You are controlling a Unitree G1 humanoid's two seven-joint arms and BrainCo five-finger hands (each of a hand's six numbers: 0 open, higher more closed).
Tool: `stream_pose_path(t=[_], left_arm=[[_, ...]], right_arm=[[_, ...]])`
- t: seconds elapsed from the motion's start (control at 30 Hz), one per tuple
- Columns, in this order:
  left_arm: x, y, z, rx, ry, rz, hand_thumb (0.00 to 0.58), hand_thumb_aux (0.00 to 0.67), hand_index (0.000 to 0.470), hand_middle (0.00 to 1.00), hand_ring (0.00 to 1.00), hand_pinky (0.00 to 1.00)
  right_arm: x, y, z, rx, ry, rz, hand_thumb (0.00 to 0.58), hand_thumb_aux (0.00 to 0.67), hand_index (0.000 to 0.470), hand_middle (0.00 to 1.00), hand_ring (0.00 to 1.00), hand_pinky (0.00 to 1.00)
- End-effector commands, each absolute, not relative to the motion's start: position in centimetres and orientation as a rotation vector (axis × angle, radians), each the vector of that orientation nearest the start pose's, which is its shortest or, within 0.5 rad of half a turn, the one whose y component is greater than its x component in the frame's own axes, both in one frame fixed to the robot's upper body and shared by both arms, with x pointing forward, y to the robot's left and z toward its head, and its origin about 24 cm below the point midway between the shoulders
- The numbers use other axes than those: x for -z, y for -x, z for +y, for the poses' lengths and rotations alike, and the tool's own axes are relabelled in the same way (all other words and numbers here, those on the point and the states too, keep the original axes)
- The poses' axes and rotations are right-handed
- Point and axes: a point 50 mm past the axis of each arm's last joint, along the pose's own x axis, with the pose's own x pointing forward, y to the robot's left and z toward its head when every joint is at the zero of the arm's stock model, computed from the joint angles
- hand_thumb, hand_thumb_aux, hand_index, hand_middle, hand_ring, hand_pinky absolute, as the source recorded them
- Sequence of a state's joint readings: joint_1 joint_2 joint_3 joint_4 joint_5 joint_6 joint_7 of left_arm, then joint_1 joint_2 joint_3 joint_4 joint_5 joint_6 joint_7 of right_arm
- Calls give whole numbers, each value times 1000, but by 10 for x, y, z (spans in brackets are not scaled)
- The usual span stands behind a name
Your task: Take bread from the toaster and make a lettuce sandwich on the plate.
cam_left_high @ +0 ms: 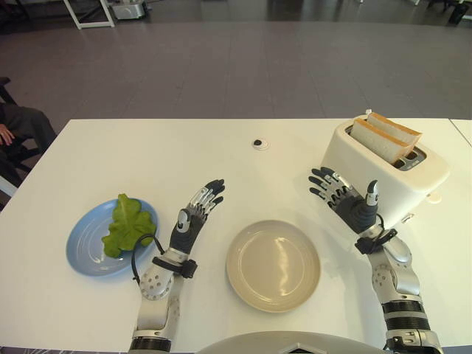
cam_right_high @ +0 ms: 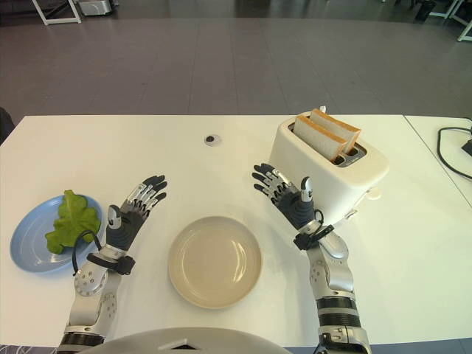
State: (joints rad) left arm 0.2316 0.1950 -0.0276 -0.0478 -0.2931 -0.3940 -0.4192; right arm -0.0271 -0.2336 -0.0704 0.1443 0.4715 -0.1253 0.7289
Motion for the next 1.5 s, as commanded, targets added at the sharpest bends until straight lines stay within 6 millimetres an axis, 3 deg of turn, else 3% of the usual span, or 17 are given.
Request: stream_pose_path(t=[0.03,0.13,0.23,0.37,0.5,0.63,0.8,0.9,0.97,1.0,1.03,1.07,1.37,1.43,1.5], left_arm=[[-46,-198,175,362,34,-229,0,0,0,0,0,0],[-46,-198,175,358,29,-230,0,0,0,0,0,0],[-45,-198,175,356,21,-229,0,0,0,0,0,0],[-44,-198,171,373,-4,-224,0,0,0,0,0,0],[-45,-198,170,377,-5,-223,0,0,0,0,0,0],[-45,-199,169,386,-7,-222,0,0,0,0,0,0],[-44,-200,167,397,-8,-220,0,0,0,0,0,0],[-44,-200,167,401,-8,-219,0,0,0,0,0,0],[-44,-200,167,403,-9,-219,0,0,0,0,0,0],[-44,-200,167,403,-9,-219,0,0,0,0,0,0],[-44,-200,166,404,-9,-219,0,0,0,0,0,0],[-44,-201,166,407,-9,-220,0,0,0,0,0,0],[-43,-201,167,411,-11,-218,0,0,0,0,0,0],[-42,-201,168,411,-16,-216,0,0,0,0,0,0],[-42,-201,168,410,-21,-215,0,0,0,0,0,0]], right_arm=[[-46,-247,-183,-632,-209,-113,0,0,0,0,0,0],[-44,-244,-179,-664,-198,-95,0,0,0,0,0,0],[-52,-227,-163,-809,-95,-150,0,0,0,0,0,0],[-98,-207,-156,-961,-51,-345,0,0,0,0,0,0],[-163,-240,-197,-689,173,-513,0,0,0,0,0,0],[-192,-277,-256,-316,568,-455,0,0,0,0,0,0],[-181,-301,-312,-27,1085,-268,0,0,0,0,0,0],[-173,-304,-328,24,1180,-232,0,0,0,0,0,0],[-169,-305,-332,32,1217,-226,230,150,105,0,0,0],[-166,-305,-333,25,1228,-220,415,313,219,0,0,0],[-163,-305,-333,14,1235,-212,485,399,280,0,0,0],[-158,-305,-333,-1,1241,-202,506,431,302,0,0,0],[-149,-309,-317,-83,1178,-246,527,468,328,0,0,0],[-147,-310,-312,-111,1141,-260,501,423,297,0,0,0],[-145,-311,-308,-130,1106,-261,500,420,295,0,0,0]])
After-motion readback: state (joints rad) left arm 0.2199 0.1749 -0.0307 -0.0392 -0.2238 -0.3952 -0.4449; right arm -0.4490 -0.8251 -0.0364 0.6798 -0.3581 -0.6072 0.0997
